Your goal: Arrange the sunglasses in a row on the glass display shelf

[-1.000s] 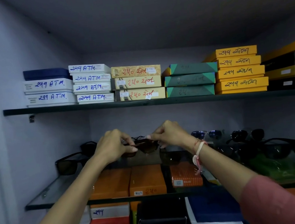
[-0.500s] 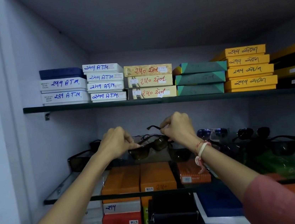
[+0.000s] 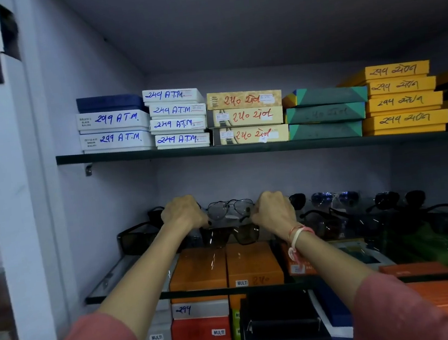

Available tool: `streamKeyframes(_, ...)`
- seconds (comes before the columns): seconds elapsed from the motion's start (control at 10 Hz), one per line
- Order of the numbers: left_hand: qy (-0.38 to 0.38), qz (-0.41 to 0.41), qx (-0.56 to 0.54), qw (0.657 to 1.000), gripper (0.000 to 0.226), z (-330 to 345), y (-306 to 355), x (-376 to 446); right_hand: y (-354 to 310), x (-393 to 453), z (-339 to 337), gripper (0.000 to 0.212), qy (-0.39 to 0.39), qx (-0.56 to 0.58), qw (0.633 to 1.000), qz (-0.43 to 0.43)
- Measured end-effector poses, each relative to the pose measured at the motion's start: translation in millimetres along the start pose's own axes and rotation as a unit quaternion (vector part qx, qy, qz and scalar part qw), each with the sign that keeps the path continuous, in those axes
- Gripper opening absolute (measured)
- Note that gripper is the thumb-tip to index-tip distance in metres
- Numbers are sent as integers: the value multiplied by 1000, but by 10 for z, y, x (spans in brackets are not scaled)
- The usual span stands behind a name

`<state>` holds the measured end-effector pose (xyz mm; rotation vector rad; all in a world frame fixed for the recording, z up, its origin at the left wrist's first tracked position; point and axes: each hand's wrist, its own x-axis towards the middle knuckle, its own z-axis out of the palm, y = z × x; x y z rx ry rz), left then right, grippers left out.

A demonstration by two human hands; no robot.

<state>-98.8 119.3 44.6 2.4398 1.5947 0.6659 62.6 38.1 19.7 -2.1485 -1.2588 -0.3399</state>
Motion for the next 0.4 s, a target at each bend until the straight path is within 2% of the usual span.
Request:
streamKeyframes(0.1,-6,-2,18,1000,26,23,11,29,15,17,41,16,-9,3,1000,6)
streamKeyframes(0.2,1,-6,23,1000,34,1,34,-11,37,-30,-22,22,-7,14,1000,-15)
streamKeyframes(0.3,28,4,-22,999,46,2,65,-106,70,-159,-194,26,18,61,997,-43)
streamKeyframes(0.4,88,70,-108,988,48,-8,74,-392,219,-352,-523,28,68,109,990,-60)
